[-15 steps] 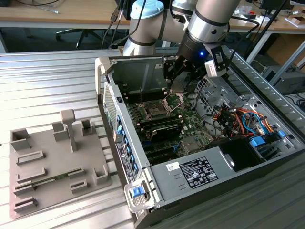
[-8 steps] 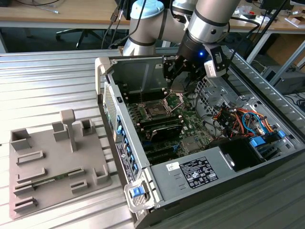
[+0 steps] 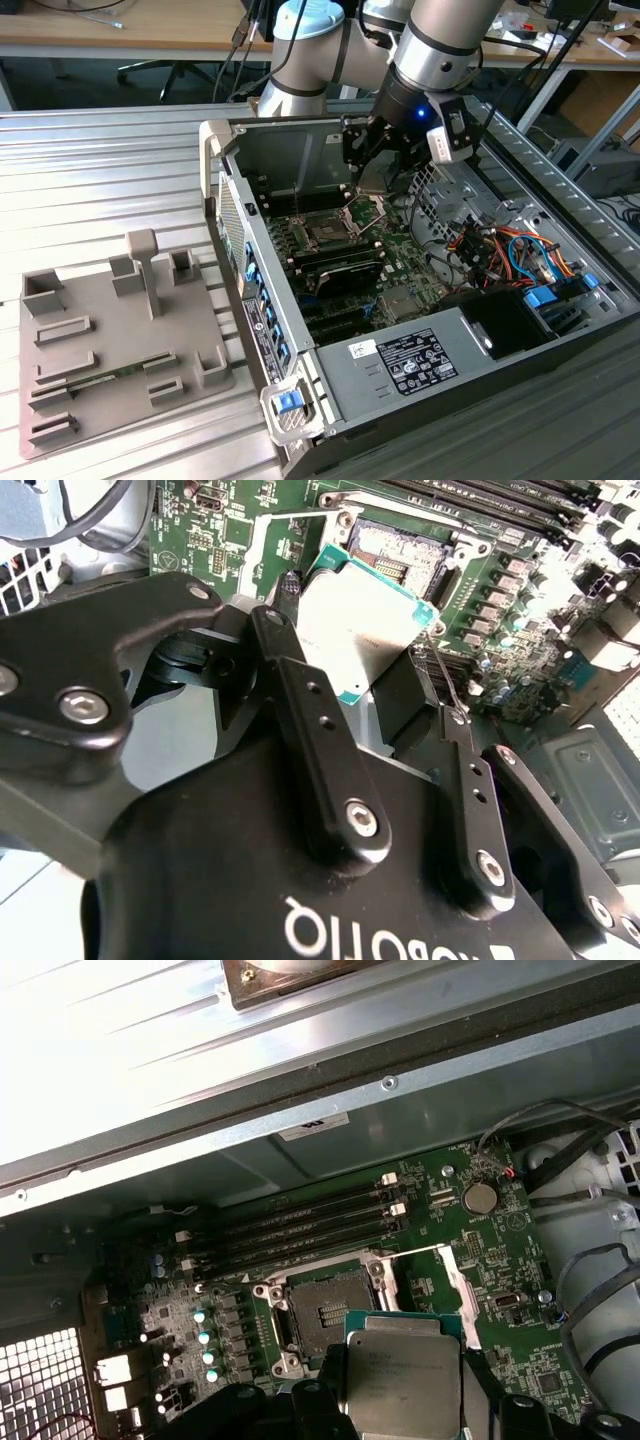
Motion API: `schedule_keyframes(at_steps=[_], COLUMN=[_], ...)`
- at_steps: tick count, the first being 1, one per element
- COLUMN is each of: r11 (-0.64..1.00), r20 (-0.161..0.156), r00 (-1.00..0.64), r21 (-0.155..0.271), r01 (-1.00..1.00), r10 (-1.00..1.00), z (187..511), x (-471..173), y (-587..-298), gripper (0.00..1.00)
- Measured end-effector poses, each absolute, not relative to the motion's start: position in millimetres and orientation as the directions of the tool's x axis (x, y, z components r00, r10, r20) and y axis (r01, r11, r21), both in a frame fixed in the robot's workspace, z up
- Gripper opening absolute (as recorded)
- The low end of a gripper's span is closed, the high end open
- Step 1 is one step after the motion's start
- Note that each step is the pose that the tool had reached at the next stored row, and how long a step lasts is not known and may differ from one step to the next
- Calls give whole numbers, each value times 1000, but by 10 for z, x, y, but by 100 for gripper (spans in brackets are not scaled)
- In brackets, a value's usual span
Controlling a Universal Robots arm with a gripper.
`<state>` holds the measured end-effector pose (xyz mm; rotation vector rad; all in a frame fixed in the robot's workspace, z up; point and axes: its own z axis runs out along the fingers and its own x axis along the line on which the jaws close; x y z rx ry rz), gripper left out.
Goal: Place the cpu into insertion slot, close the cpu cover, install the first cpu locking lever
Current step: 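Place the cpu into insertion slot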
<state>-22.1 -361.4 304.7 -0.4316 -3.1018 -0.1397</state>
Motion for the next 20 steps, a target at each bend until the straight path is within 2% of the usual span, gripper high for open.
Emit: schedule_keyframes(at_steps=[20], r11=[933], r20=[19], r00=[-937], r21=[86], r01=[349], r10=[348], z=[3038], x=[-221], y=[-3614], gripper=[55])
